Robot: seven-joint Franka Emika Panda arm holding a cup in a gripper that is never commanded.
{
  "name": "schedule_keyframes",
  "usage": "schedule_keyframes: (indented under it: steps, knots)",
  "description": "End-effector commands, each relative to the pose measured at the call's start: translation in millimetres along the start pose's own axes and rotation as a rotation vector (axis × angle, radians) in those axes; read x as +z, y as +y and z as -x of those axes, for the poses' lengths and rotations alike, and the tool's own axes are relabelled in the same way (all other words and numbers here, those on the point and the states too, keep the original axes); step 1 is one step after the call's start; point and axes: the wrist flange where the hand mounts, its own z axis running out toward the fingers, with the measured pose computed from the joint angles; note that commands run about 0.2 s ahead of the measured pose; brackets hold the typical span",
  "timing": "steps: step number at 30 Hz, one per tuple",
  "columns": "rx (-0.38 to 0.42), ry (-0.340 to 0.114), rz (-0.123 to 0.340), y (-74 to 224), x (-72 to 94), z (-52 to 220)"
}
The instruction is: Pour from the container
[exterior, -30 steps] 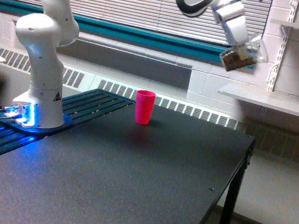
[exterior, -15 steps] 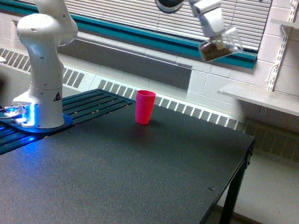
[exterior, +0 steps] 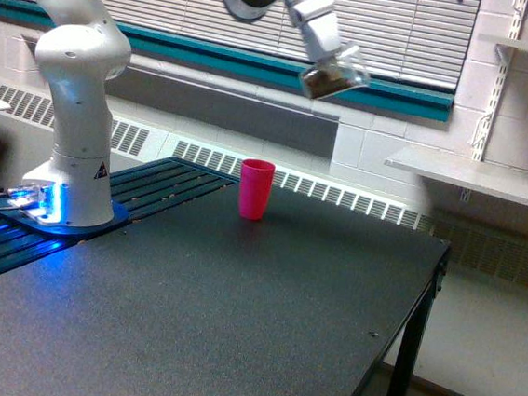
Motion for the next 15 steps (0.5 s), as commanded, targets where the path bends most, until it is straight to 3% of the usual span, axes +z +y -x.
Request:
schedule_keyframes:
  steps: [1,9,15]
  knots:
    - [0.079,-0.014,0.033,3,-4.0,49]
    - [0.146,-0.072,0.132,27,16.7,101]
    - [0.211,-0.087,0.139,20,14.2,111]
